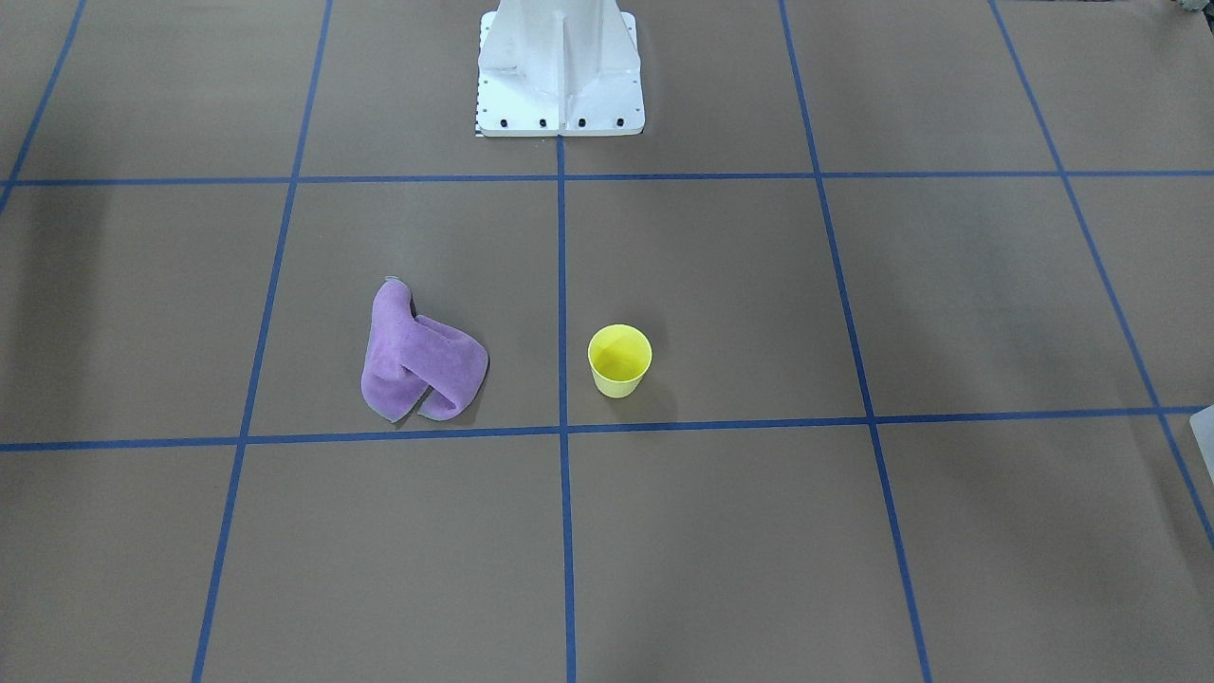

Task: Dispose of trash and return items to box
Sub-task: 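Release the green bowl into the clear bin with the left gripper, then move the left gripper back over the table to the yellow cup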

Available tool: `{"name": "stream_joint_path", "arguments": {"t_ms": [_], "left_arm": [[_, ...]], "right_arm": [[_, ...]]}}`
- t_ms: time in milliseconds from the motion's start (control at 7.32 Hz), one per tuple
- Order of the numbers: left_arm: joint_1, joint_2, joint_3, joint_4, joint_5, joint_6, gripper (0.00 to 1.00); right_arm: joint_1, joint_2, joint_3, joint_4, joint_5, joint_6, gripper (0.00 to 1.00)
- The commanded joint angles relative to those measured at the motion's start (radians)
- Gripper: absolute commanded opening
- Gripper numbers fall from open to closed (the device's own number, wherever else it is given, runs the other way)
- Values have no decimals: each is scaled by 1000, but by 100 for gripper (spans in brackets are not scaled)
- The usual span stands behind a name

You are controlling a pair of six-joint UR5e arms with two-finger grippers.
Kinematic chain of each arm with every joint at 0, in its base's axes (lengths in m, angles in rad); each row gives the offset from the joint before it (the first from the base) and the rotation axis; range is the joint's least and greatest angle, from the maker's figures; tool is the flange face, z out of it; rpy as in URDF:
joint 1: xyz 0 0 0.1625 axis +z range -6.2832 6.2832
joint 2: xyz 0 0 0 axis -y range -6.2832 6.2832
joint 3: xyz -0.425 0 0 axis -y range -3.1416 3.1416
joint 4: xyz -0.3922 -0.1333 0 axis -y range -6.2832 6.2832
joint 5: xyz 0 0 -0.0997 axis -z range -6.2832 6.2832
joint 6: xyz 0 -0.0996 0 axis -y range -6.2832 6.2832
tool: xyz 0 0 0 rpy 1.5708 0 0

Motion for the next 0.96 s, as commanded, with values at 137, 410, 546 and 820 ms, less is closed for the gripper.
{"name": "stream_joint_path", "arguments": {"t_ms": [137, 410, 546, 820], "left_arm": [[145, 90, -518, 243, 10, -56, 99], [307, 127, -747, 275, 45, -181, 99], [376, 127, -836, 378, 50, -197, 98], [521, 100, -945, 515, 138, -215, 98]], "right_arm": [[0, -3, 4, 0, 1, 0, 100], [-5, -3, 4, 0, 1, 0, 100], [-6, -3, 4, 0, 3, 0, 100], [-12, -1, 18, 0, 18, 0, 100]]}}
